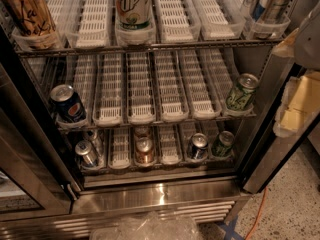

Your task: Pick redbull can from bottom shelf of fridge

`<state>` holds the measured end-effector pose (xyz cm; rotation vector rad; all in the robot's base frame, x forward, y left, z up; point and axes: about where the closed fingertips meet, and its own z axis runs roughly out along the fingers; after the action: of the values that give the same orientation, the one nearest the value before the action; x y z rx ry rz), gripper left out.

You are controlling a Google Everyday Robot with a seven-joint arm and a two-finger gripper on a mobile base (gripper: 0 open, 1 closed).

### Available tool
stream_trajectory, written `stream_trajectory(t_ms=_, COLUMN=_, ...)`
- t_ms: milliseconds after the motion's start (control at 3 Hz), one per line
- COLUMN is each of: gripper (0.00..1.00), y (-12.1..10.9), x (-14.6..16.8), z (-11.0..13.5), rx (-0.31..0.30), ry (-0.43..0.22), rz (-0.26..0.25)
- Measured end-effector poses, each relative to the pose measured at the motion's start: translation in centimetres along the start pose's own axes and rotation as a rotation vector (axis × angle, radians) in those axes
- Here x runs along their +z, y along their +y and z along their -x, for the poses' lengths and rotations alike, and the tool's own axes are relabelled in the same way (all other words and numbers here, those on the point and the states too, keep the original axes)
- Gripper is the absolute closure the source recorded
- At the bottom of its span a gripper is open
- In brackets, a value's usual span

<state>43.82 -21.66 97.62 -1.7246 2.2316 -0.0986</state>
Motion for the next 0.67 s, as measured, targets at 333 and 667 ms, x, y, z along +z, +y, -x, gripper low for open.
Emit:
stream_trajectory(t_ms=333, gripper=0.00, y=0.00, x=0.00, z=0.00, rx=0.000, ry=0.000, rz=0.000)
stream_trajectory(t_ms=667, gripper=0.00, y=0.02, x=0.11, z=0.28, rx=0.028, ry=-0.093, rz=0.015)
